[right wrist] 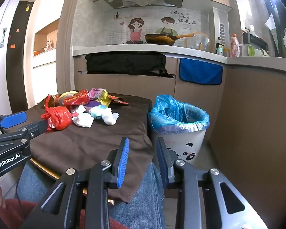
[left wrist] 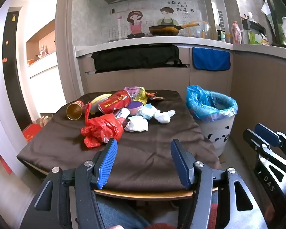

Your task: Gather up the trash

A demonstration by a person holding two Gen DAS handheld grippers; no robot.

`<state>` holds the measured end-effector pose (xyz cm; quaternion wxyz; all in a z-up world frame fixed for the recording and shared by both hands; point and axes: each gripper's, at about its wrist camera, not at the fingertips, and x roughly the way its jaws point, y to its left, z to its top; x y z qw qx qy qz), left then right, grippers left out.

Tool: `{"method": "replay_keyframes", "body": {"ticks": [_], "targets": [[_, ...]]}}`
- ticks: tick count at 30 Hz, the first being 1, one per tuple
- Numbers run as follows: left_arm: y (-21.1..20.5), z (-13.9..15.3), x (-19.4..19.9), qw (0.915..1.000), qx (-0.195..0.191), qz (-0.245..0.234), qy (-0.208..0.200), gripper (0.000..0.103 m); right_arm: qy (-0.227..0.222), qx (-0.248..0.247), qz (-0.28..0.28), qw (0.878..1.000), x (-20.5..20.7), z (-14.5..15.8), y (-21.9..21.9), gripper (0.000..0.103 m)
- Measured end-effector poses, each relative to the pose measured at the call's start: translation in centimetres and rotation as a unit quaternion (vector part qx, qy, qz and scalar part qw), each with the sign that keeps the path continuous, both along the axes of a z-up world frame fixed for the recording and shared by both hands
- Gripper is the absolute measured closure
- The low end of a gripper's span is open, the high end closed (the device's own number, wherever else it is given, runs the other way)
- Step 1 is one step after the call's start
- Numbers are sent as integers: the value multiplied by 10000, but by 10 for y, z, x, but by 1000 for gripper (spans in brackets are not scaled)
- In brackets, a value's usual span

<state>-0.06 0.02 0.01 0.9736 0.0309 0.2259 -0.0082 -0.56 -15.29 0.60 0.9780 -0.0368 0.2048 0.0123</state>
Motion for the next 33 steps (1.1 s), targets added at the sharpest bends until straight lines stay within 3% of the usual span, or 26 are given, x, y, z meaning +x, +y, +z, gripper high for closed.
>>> {"method": "replay_keyframes", "body": {"ticks": [33], "targets": [[-4,0,-2,10000,43,-53,39,44,4,61,-29,10000,0,0,-4,75]]}}
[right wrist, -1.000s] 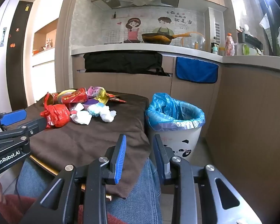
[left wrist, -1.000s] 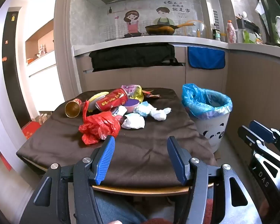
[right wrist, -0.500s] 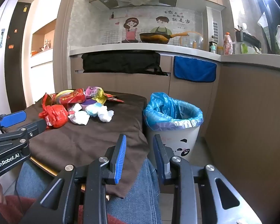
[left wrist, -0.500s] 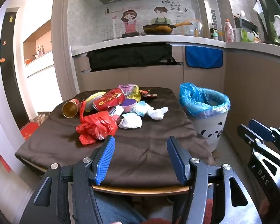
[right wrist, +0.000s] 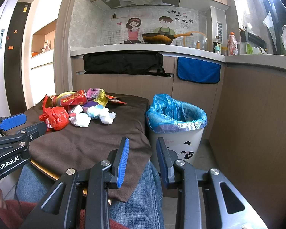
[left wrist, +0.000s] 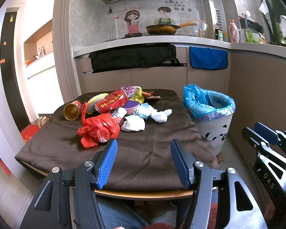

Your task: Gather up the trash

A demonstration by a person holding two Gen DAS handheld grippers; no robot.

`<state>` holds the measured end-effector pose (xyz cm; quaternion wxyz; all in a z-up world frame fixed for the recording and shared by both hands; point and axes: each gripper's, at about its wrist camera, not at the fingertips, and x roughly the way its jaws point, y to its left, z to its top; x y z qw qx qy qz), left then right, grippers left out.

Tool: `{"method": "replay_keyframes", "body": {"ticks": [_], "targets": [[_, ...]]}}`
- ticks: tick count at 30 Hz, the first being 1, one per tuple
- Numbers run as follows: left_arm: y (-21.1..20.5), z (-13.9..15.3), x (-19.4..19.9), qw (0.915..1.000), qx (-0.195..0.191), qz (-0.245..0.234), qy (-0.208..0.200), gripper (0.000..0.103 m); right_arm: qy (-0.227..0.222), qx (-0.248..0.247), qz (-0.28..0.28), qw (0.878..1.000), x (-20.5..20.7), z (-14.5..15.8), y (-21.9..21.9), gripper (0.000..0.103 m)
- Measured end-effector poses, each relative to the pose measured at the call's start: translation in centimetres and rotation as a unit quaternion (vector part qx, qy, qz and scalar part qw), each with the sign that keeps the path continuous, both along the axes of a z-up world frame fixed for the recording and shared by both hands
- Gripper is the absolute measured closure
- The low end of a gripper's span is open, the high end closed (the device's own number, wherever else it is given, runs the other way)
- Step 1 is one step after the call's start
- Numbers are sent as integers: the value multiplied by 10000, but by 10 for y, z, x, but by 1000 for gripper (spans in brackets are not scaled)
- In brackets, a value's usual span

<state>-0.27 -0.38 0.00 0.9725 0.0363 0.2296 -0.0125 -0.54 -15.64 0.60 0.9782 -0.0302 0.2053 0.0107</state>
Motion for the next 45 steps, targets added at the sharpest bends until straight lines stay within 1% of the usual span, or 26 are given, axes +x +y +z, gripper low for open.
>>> {"method": "replay_keyframes", "body": {"ticks": [45], "targets": [[1,0,1,10000,-21,-11,15,44,15,-8,-8,10000,-1,0,-2,75]]}}
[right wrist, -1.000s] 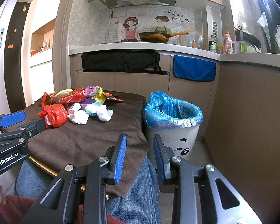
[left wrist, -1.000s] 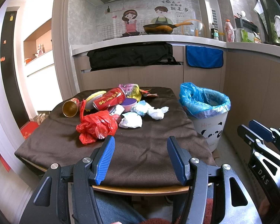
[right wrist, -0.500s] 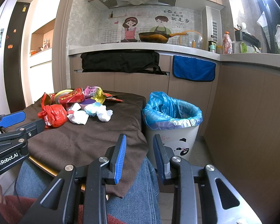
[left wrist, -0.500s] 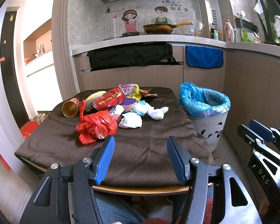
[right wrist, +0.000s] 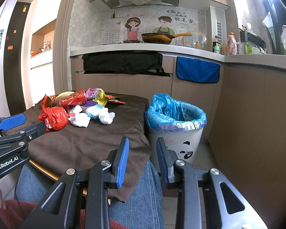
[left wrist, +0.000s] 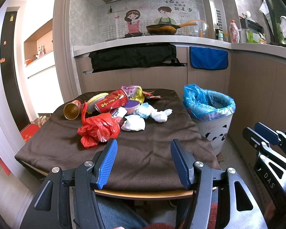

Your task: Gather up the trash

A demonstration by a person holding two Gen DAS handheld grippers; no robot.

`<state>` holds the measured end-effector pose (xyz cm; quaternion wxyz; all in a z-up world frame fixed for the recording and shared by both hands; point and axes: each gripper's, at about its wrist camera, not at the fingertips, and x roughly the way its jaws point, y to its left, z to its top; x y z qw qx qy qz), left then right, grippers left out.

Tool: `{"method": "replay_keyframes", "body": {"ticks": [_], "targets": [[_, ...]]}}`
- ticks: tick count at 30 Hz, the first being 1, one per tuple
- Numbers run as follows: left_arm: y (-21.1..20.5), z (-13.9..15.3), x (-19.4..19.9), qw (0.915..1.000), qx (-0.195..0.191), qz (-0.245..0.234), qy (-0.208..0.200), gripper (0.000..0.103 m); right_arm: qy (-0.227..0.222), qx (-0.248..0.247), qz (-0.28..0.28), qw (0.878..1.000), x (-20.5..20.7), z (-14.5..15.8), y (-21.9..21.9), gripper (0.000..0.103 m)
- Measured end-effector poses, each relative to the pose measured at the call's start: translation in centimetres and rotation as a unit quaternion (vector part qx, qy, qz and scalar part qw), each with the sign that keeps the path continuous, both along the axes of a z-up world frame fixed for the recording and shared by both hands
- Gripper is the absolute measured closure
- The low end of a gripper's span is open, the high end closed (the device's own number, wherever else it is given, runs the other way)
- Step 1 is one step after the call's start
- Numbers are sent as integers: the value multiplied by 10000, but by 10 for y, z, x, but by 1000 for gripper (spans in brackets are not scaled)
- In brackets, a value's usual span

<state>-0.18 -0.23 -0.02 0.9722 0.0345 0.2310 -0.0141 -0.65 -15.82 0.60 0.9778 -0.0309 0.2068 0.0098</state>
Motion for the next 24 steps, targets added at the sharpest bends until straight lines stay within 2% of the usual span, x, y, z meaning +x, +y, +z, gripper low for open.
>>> {"method": "replay_keyframes", "body": {"ticks": [17,24], "targets": [[-2,-1,3,10000,-25,14,21,44,10,7,-8,10000,1,1,1,75],[12,-2,20,9995,-315,-37,56,44,-19,-13,26,10000,3,-1,-3,75]]}}
